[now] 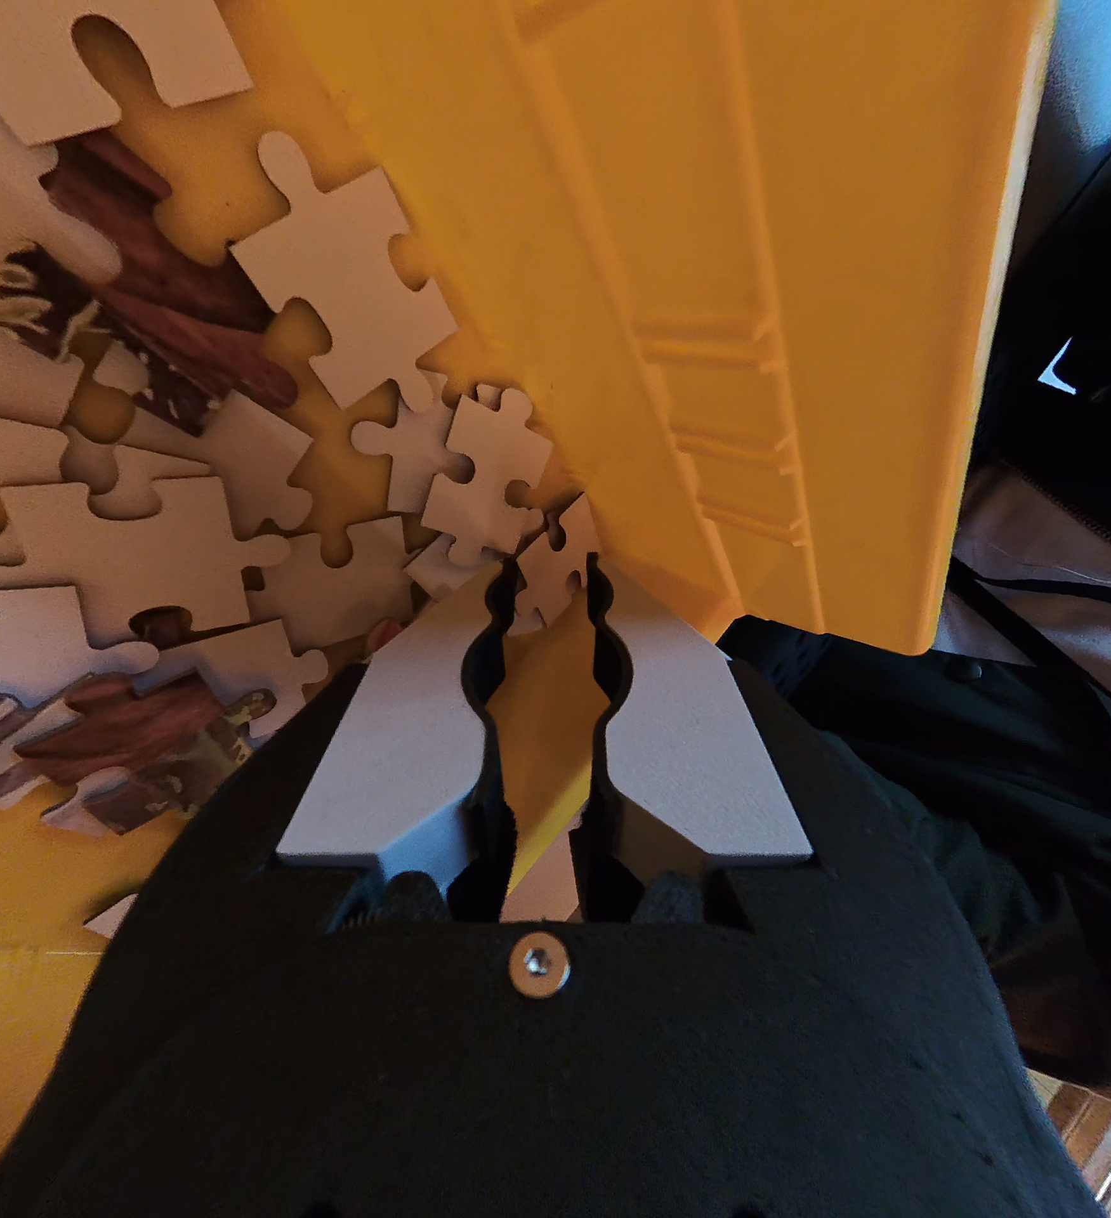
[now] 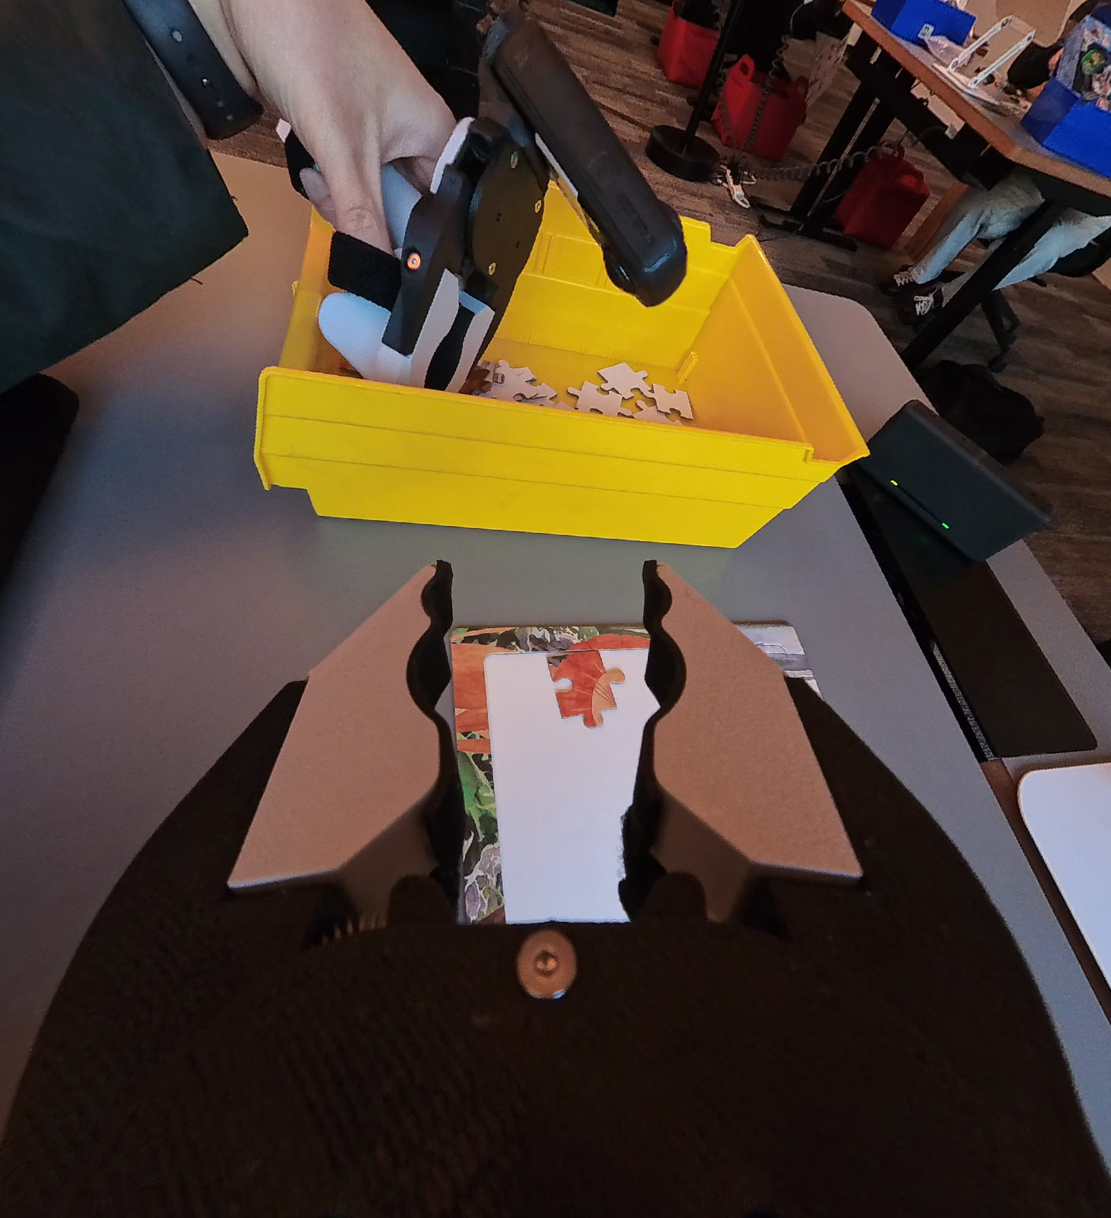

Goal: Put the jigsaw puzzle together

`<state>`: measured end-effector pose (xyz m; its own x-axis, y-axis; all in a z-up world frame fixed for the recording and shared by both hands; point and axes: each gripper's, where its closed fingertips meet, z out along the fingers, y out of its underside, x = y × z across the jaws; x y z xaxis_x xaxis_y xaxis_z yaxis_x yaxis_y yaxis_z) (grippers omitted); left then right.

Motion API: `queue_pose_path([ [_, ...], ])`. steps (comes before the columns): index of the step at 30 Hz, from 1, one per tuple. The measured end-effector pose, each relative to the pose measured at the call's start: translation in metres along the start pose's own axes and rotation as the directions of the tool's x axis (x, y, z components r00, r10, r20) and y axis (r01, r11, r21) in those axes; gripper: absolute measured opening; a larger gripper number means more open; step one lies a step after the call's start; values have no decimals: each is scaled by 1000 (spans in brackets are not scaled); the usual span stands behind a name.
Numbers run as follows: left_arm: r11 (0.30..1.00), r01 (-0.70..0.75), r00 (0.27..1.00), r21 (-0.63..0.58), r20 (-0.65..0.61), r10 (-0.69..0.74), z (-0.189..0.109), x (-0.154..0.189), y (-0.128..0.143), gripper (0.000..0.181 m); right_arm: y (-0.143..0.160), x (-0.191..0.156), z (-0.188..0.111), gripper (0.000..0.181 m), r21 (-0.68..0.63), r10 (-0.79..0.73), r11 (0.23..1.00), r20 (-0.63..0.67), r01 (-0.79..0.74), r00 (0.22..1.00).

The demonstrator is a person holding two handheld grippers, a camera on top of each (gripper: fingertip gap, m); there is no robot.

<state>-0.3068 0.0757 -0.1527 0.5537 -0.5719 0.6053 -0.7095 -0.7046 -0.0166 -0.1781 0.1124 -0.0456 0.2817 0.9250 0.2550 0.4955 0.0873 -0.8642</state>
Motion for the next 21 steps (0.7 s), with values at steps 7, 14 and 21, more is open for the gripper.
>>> queue_pose_path([
  [7, 1000, -2, 999, 22, -44, 3, -4, 5, 3, 14, 0, 0, 0, 58, -2, -2, 1000, -1, 2, 1000],
  [14, 999, -27, 994, 38, -107, 31, -5, 18, -3, 9, 1, 1, 0, 58, -6, -5, 1000, -3, 5, 1000],
  [21, 1000, -17, 993, 7, -115, 18, -2, 17, 0, 2, 1, 2, -1, 58, -5, -5, 1000, -5, 5, 1000],
])
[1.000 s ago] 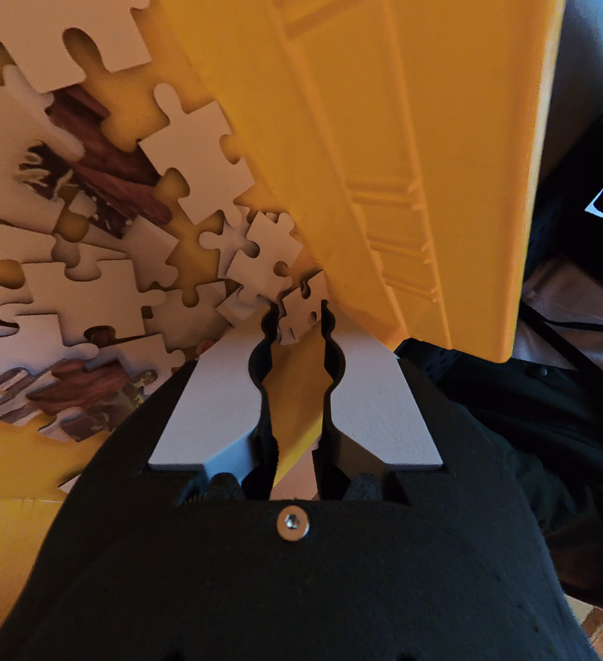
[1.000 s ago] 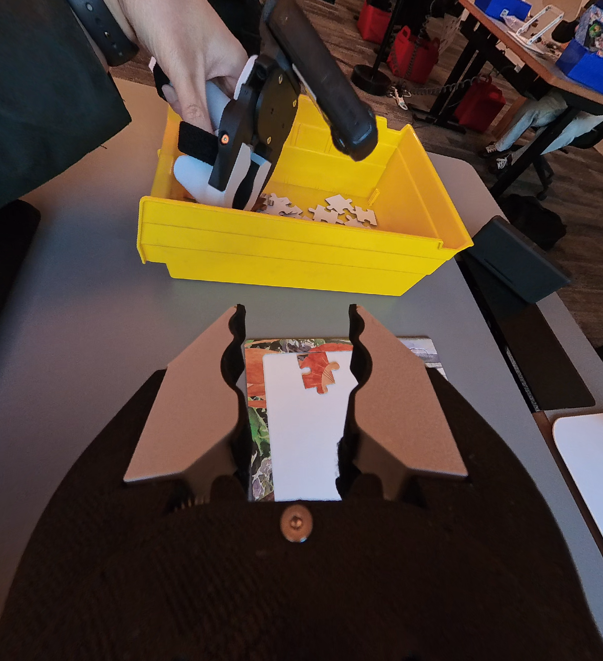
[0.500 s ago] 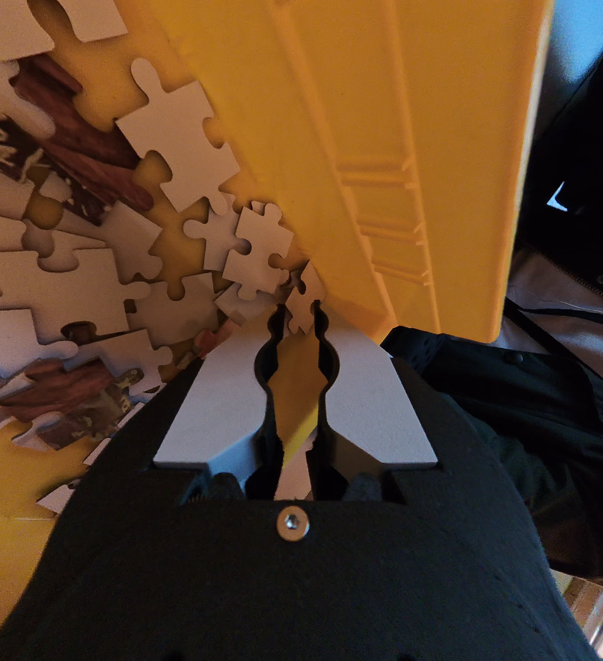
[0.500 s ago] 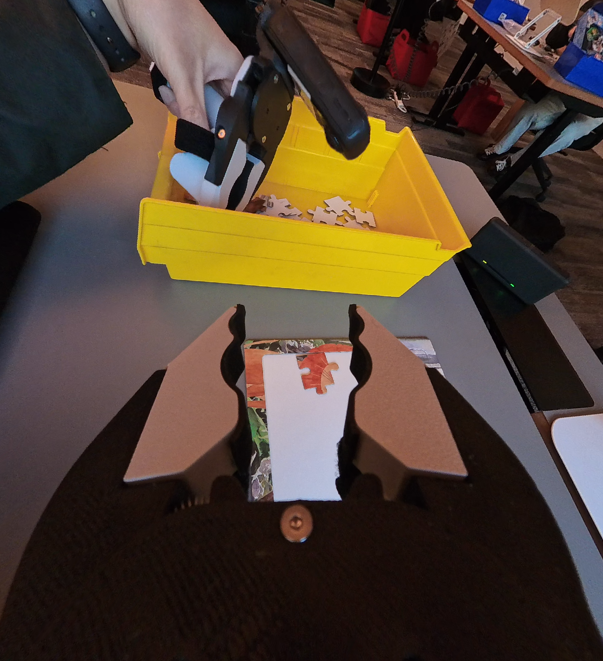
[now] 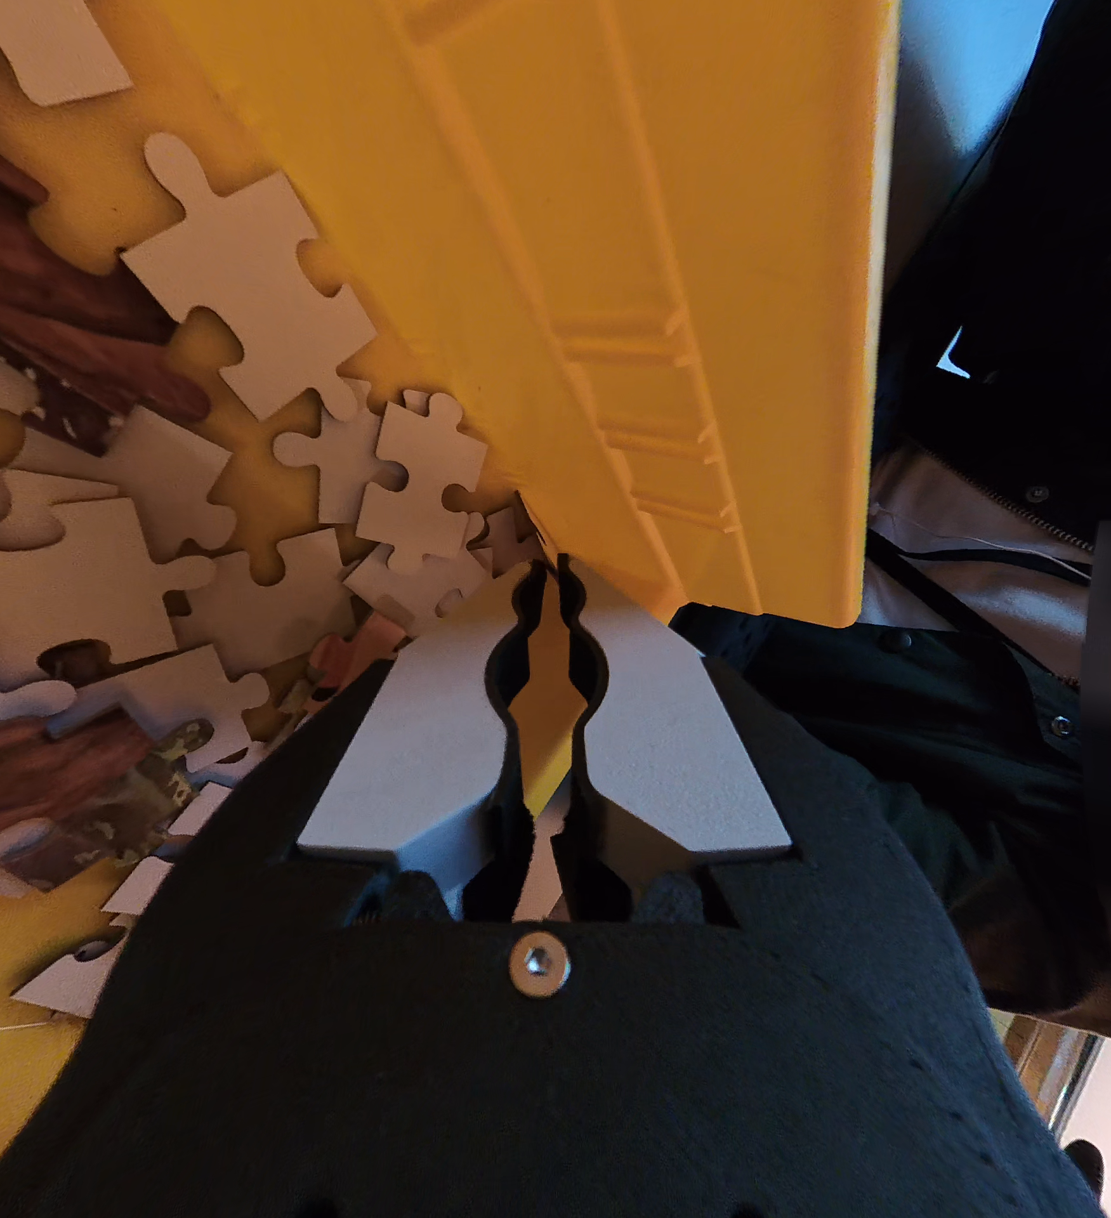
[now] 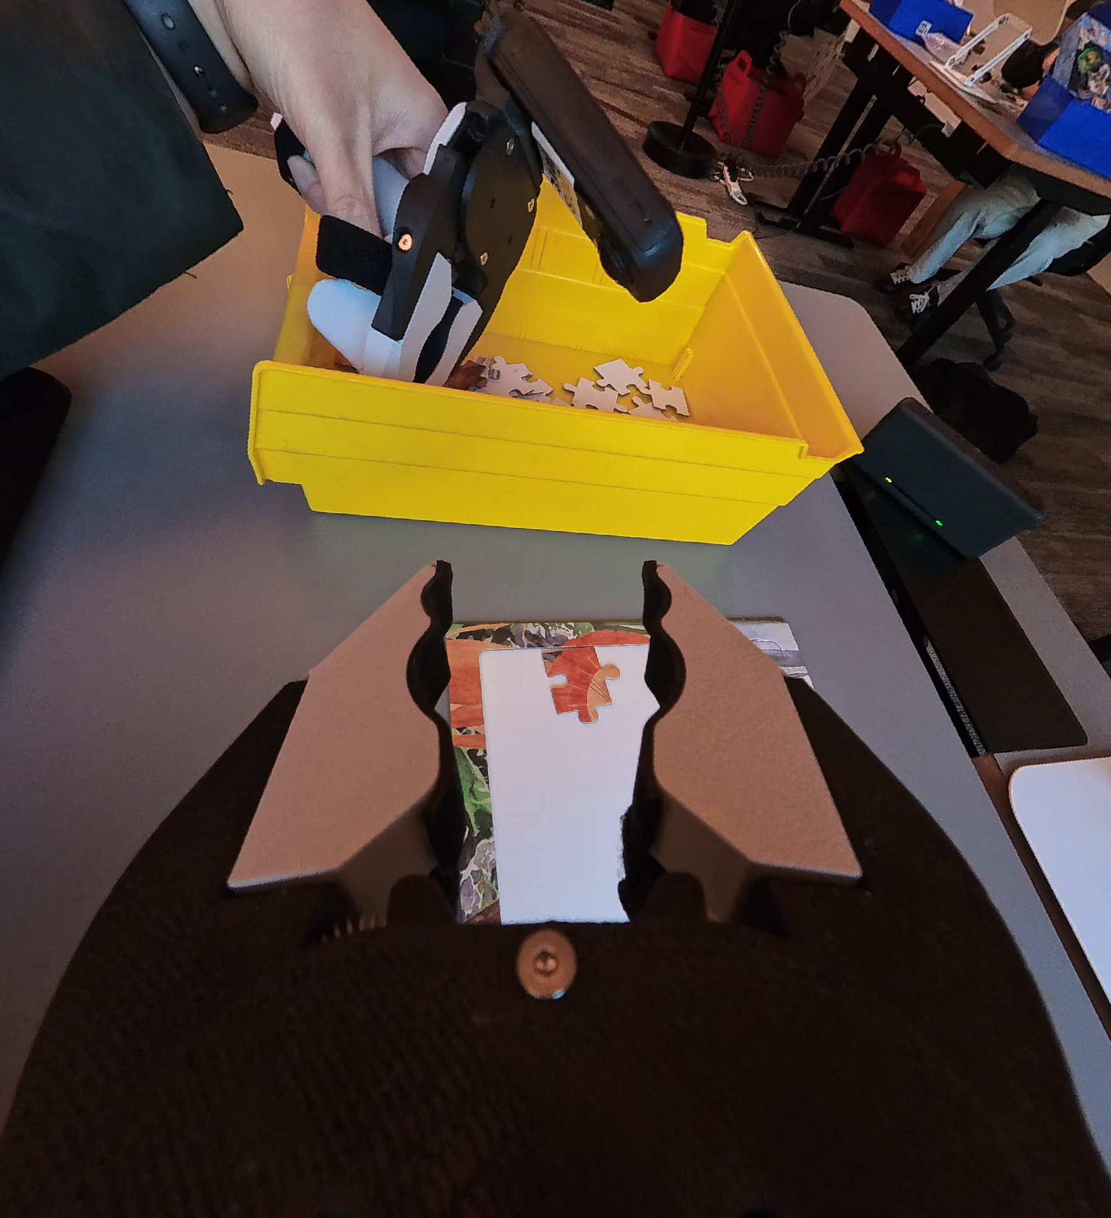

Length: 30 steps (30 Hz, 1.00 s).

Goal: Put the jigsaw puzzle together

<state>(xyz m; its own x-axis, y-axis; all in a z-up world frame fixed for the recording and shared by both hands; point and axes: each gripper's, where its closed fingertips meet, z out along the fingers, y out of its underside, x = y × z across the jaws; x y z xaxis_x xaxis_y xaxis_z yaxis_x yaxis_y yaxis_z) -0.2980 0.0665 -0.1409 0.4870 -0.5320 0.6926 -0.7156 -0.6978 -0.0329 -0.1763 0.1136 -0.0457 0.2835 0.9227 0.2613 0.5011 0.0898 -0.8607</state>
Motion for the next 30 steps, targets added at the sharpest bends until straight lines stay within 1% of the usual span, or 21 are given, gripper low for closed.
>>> queue_pose_path([
  [3, 1000, 15, 1000, -10, 13, -15, -1, -2, 3, 1, 1, 0, 0, 58, -5, -3, 1000, -1, 3, 1000],
  [5, 999, 47, 998, -1, 46, -47, -9, -4, 8, 0, 1, 0, 0, 58, -6, -7, 1000, -3, 7, 1000],
  [7, 995, 62, 991, 77, 115, -71, -28, -2, 9, 0, 0, 1, -1, 58, -2, -8, 1000, -9, 8, 1000],
  [9, 973, 18, 982, 230, 178, -60, -57, 9, -1, 0, -3, 1, -1, 58, 12, -6, 1000, -9, 6, 1000],
  [11, 915, -107, 970, 389, 242, 10, -88, 30, -21, 0, -9, -2, 0, 58, 37, 8, 999, 5, -8, 1000],
  [12, 867, -197, 957, 457, 280, 70, -103, 43, -34, 0, -14, -6, -1, 58, 59, 20, 998, 21, -21, 1000],
  [14, 730, -405, 907, 551, 343, 244, -124, 80, -60, 0, -30, -15, -4, 58, 131, 64, 989, 77, -74, 995],
  [16, 587, -570, 821, 574, 372, 432, -126, 120, -74, 0, -53, -18, -11, 58, 234, 160, 954, 140, -189, 977],
  [17, 544, -618, 783, 567, 384, 490, -123, 135, -78, 0, -63, -14, -16, 57, 280, 214, 927, 150, -249, 965],
  [18, 520, -653, 753, 551, 399, 522, -119, 143, -81, 0, -72, -8, -22, 57, 328, 265, 895, 153, -302, 952],
  [19, 502, -680, 728, 534, 417, 543, -115, 149, -84, 0, -79, -3, -29, 55, 375, 304, 860, 167, -345, 938],
  [20, 486, -703, 707, 520, 437, 556, -111, 153, -87, 0, -85, 1, -36, 47, 411, 329, 830, 184, -377, 926],
  [21, 469, -718, 692, 514, 452, 564, -109, 157, -91, 0, -87, 4, -40, 34, 426, 343, 815, 193, -394, 919],
  [22, 456, -726, 682, 515, 450, 577, -106, 161, -93, 0, -86, 6, -42, 25, 425, 351, 813, 187, -398, 917],
  [23, 446, -727, 676, 522, 433, 596, -104, 167, -94, 0, -83, 10, -41, 21, 417, 358, 819, 164, -394, 919],
  [24, 437, -725, 674, 532, 418, 610, -102, 172, -96, 0, -78, 14, -39, 20, 403, 365, 829, 134, -387, 921],
  [25, 431, -724, 674, 538, 421, 607, -101, 173, -99, 0, -76, 15, -39, 18, 397, 360, 835, 132, -382, 924],
  [26, 433, -724, 676, 536, 432, 597, -100, 170, -104, 0, -76, 13, -40, 4, 400, 348, 835, 150, -379, 925],
  [27, 436, -722, 679, 537, 430, 595, -98, 168, -106, 0, -76, 13, -42, 3, 401, 343, 834, 159, -378, 926],
  [29, 422, -699, 698, 578, 419, 581, -103, 167, -113, 1, -79, 13, -48, 0, 426, 327, 824, 181, -374, 927],
  [30, 418, -675, 716, 608, 405, 568, -107, 166, -116, 1, -80, 19, -51, 0, 444, 337, 818, 147, -366, 930],
])
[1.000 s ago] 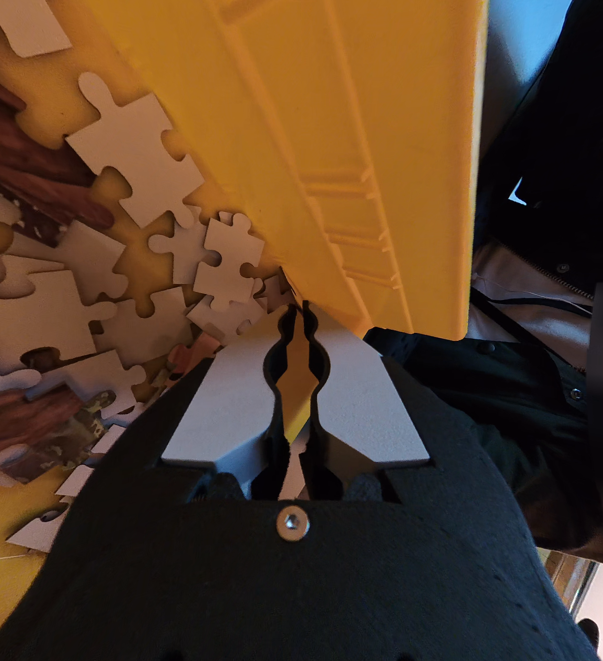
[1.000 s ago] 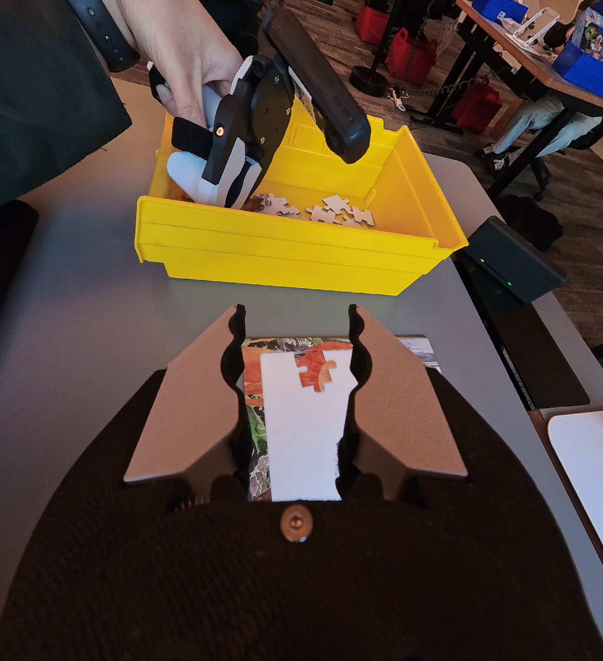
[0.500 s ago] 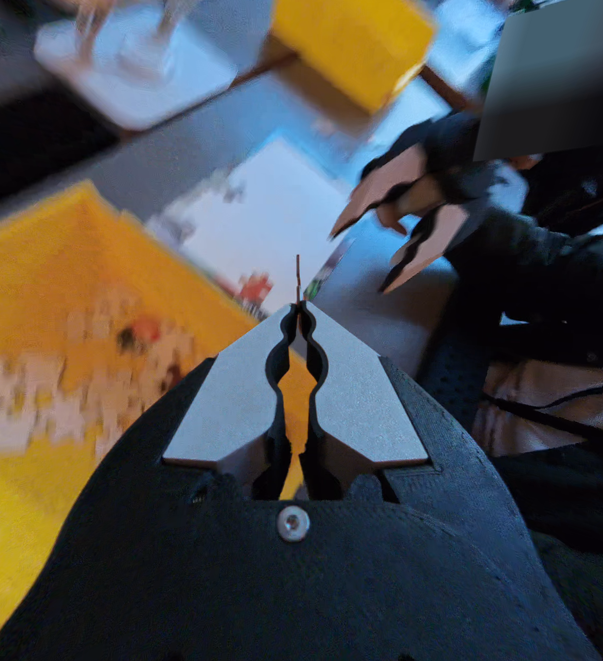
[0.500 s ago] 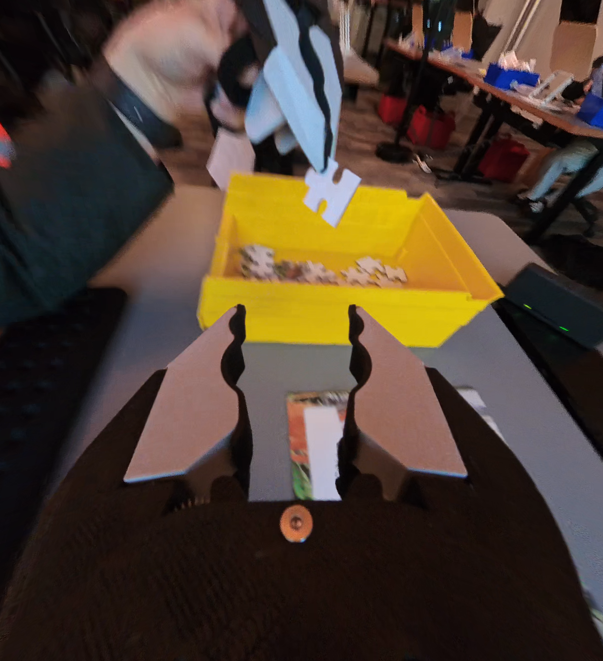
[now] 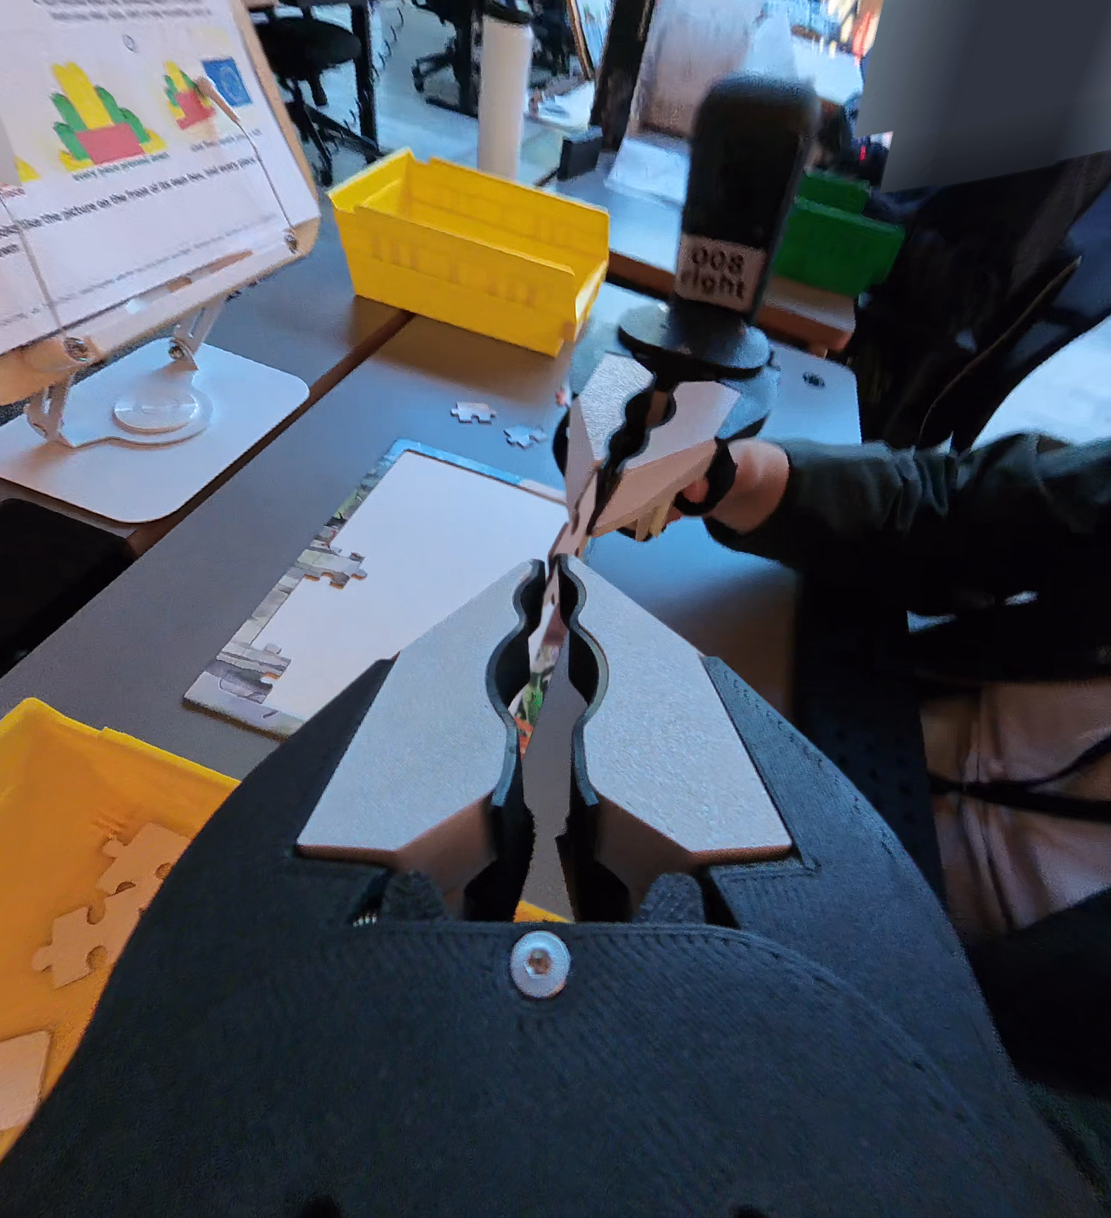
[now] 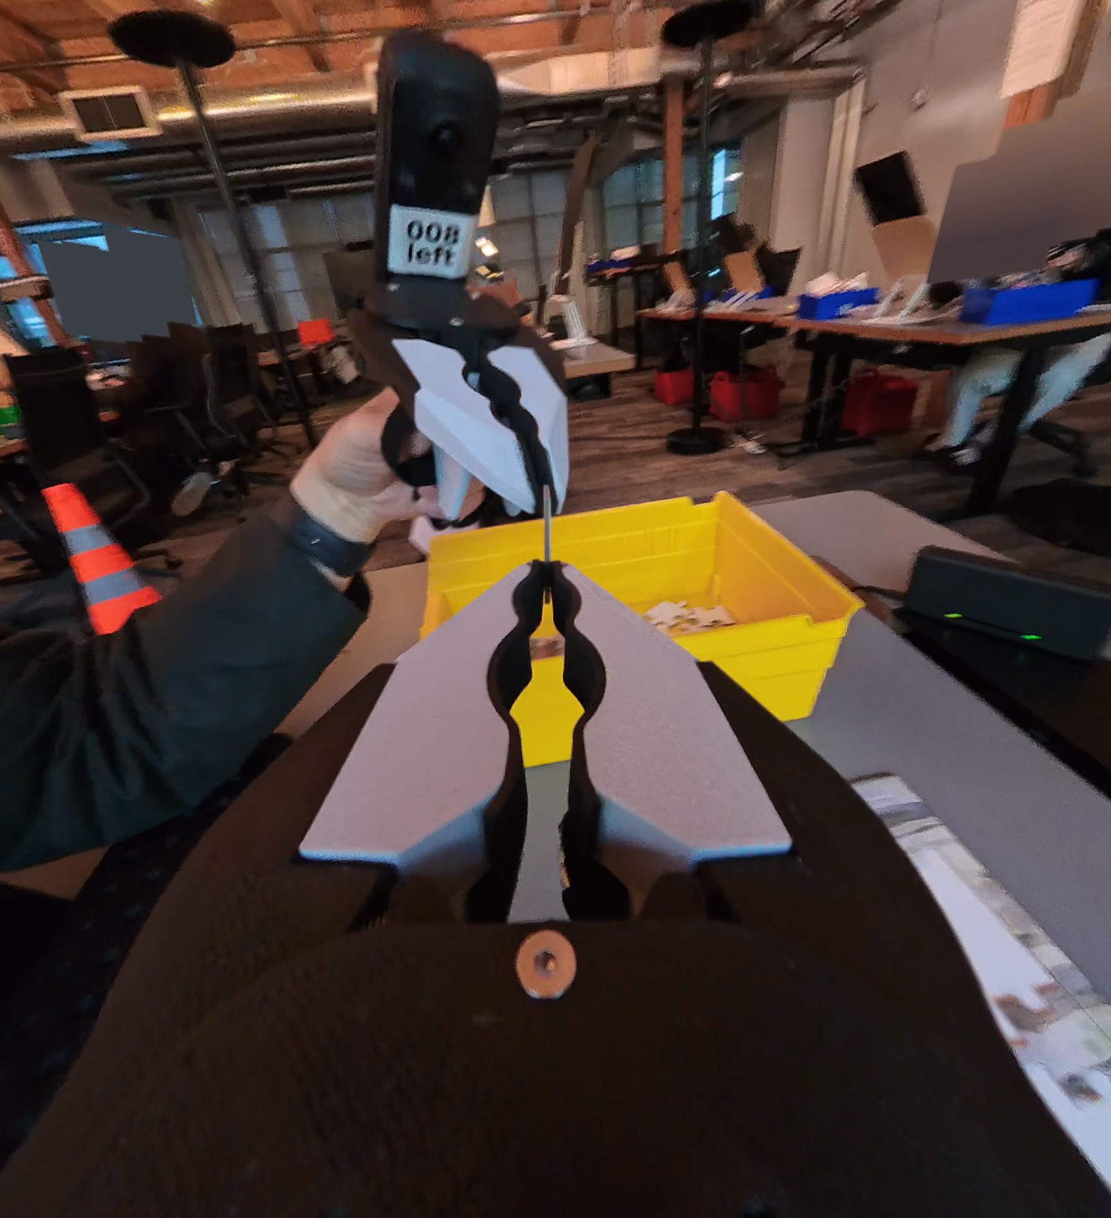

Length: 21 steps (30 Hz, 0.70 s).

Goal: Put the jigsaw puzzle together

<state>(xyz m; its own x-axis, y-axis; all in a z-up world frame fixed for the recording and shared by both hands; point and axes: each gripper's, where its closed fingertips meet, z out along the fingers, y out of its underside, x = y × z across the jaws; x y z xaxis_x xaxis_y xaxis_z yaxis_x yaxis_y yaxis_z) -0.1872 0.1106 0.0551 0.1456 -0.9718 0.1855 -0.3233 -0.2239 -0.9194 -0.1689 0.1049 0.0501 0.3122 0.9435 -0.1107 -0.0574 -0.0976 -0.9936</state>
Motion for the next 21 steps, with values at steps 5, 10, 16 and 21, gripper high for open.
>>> queue_pose_path([
  [5, 971, 173, 981, 163, 56, -184, -12, -29, -20, 35, -21, 34, -23, 0, -18, -312, 944, -377, 330, 872],
  [10, 797, 384, 923, 466, -213, -320, -12, -23, -61, 52, -52, 33, -51, 0, -394, -749, 518, -638, 760, 180],
  [16, 747, 515, 849, 420, -370, -377, 27, -4, -66, 53, -57, 27, -57, 0, -568, -785, 272, -598, 776, -163],
  [21, 787, 500, 849, 361, -382, -364, 52, 19, -65, 40, -57, 24, -58, 1, -609, -794, 186, -555, 771, -247],
])
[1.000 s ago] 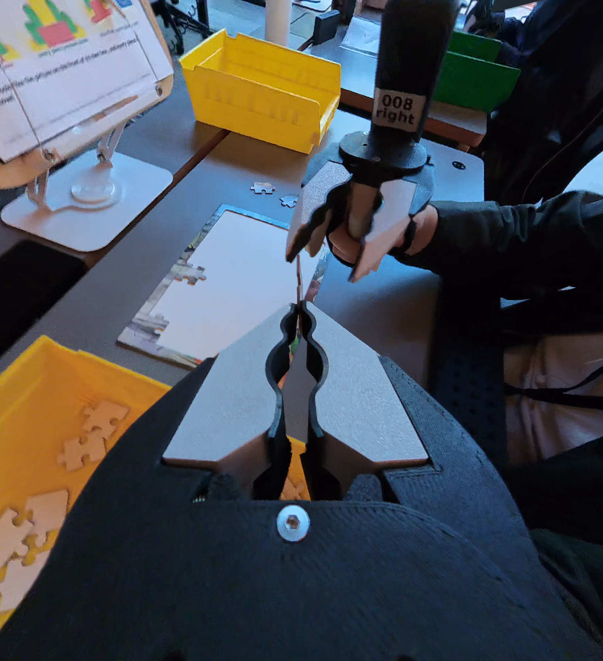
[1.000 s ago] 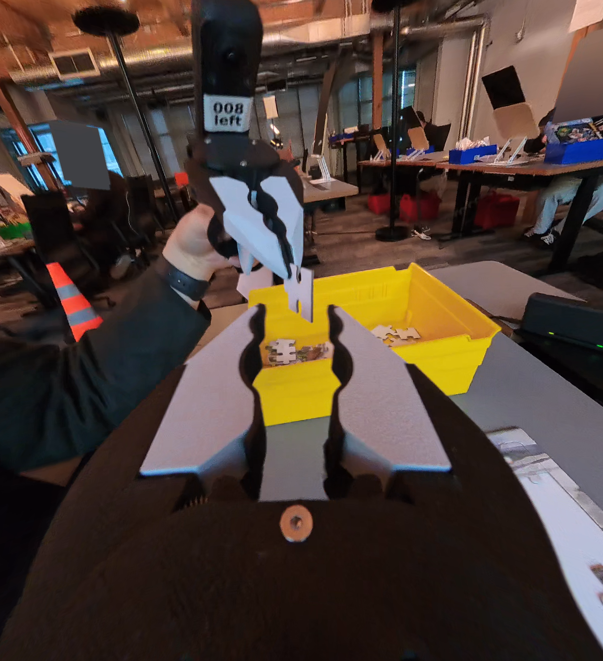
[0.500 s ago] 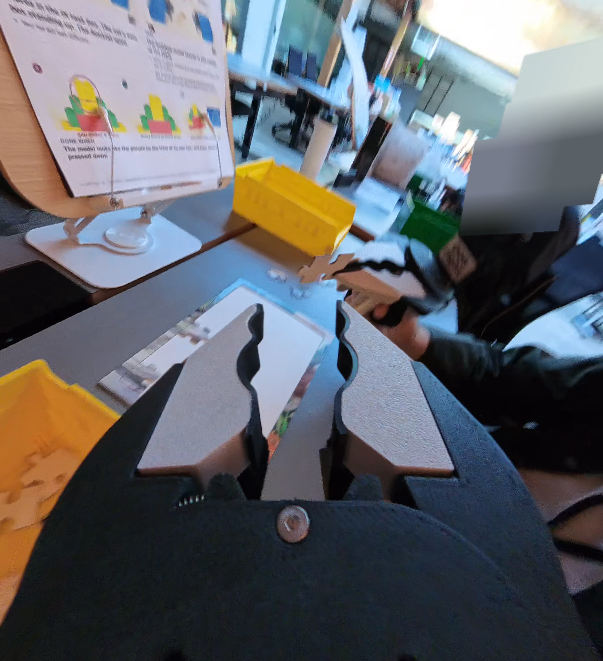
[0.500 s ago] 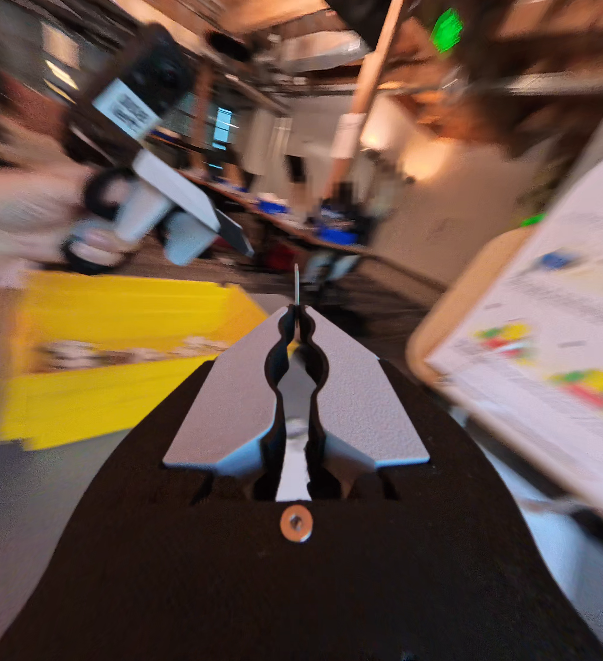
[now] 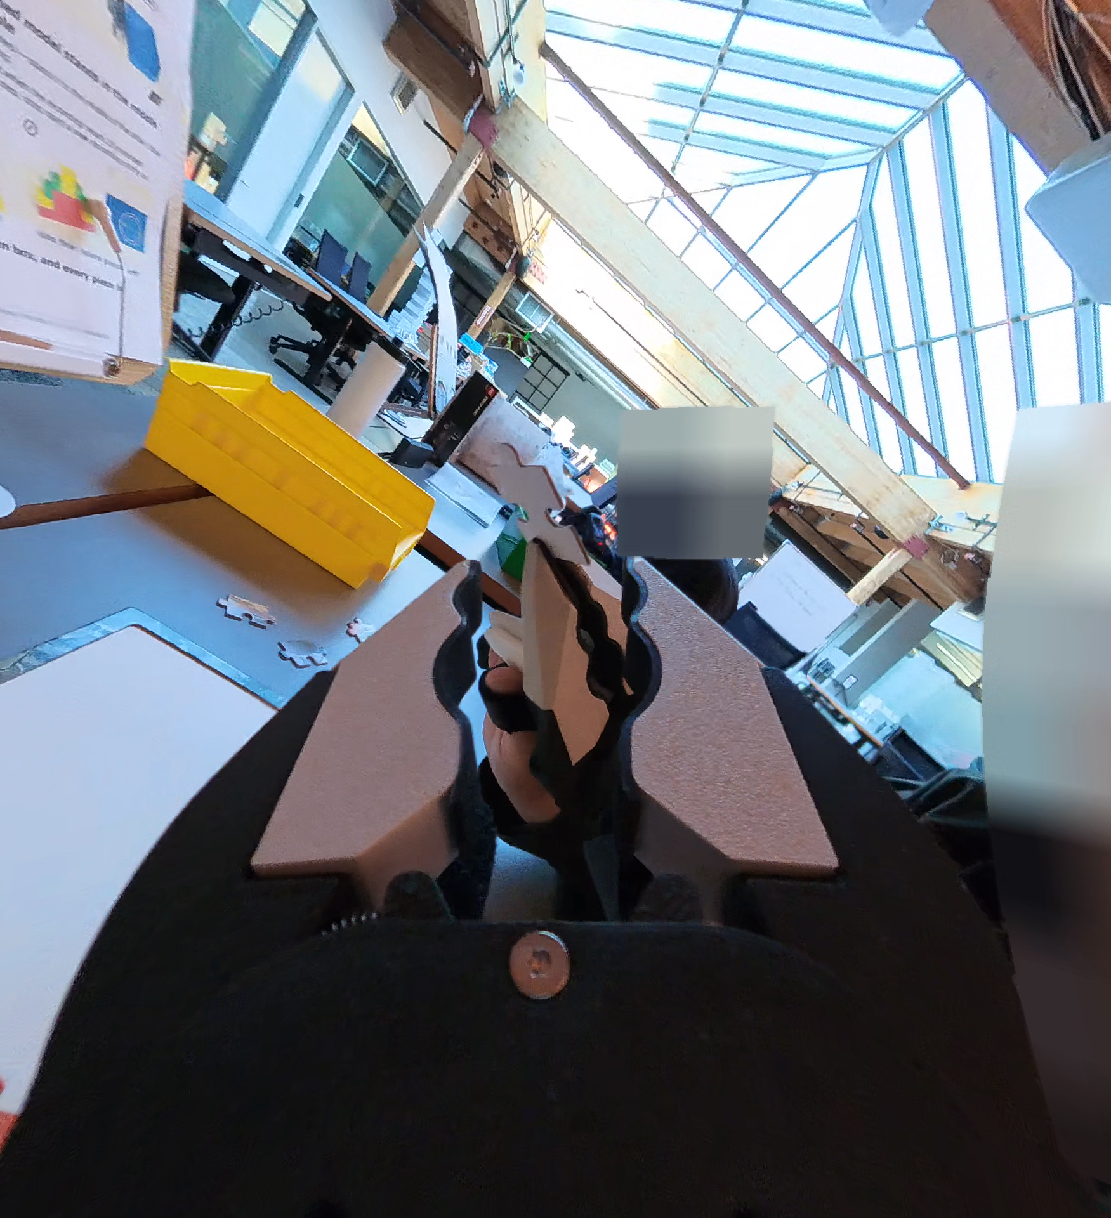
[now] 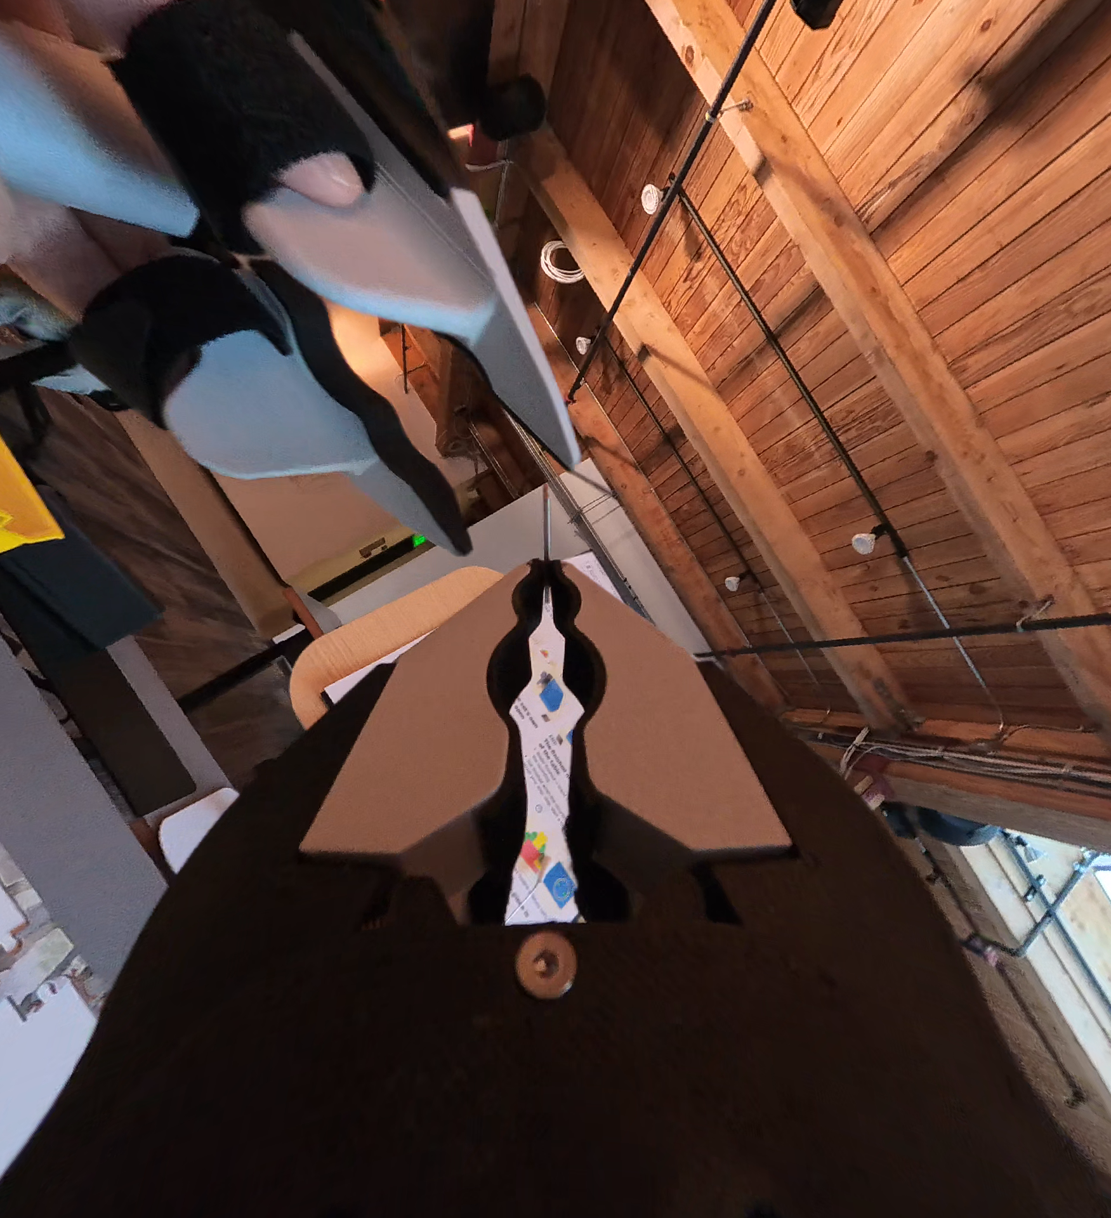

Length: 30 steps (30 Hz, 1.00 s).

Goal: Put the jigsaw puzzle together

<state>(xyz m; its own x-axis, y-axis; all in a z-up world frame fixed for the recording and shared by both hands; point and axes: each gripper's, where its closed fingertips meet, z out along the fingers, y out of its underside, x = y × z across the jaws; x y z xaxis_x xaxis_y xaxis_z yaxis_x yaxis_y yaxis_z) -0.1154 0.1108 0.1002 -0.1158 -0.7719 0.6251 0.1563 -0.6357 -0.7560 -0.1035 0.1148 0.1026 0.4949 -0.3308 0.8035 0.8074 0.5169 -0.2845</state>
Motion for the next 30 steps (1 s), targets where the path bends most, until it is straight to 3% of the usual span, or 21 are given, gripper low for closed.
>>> queue_pose_path([
  [4, 999, -53, 998, -12, 42, 53, 7, -4, 6, 32, -3, -8, -2, 1, 24, -61, 998, 13, 60, 998],
  [7, 997, -78, 994, -24, 70, 80, 3, -8, 6, 8, -5, -18, -3, 2, 55, -92, 994, 42, 90, 995],
  [9, 992, -87, 987, -93, 127, 99, -5, -17, 9, 0, -11, -32, -5, 7, 114, -48, 993, 137, 32, 989],
  [11, 977, -91, 973, -195, 191, 129, -21, -27, 14, 0, -21, -48, -13, 12, 186, 45, 976, 329, -112, 943],
  [13, 927, -74, 948, -367, 263, 180, -43, -37, 29, 0, -23, -61, -22, 12, 130, 201, 935, 571, -330, 796],
  [14, 894, -66, 936, -443, 284, 210, -54, -41, 39, 0, -19, -63, -22, 13, 17, 339, 887, 654, -461, 676],
  [15, 853, -52, 936, -518, 272, 223, -63, -39, 51, 0, -16, -63, -22, 21, -125, 488, 801, 702, -585, 518],
  [17, 766, -19, 952, -643, 221, 209, -76, -31, 75, 0, -19, -60, -24, 31, -390, 688, 544, 715, -743, 128],
  [19, 704, -11, 957, -711, 196, 213, -82, -30, 91, 0, -29, -57, -35, 30, -585, 694, 320, 680, -746, -236],
  [20, 673, -9, 959, -740, 183, 215, -83, -30, 98, 0, -29, -61, -38, 30, -652, 689, 268, 644, -709, -332],
  [25, 492, 25, 965, -870, 149, 214, -92, -38, 137, 0, -27, -102, -62, 25, -797, 682, 309, 566, -518, -464],
  [30, 409, 45, 970, -911, 139, 201, -92, -42, 155, 0, -32, -125, -89, 19, -847, 642, 380, 531, -372, -553],
])
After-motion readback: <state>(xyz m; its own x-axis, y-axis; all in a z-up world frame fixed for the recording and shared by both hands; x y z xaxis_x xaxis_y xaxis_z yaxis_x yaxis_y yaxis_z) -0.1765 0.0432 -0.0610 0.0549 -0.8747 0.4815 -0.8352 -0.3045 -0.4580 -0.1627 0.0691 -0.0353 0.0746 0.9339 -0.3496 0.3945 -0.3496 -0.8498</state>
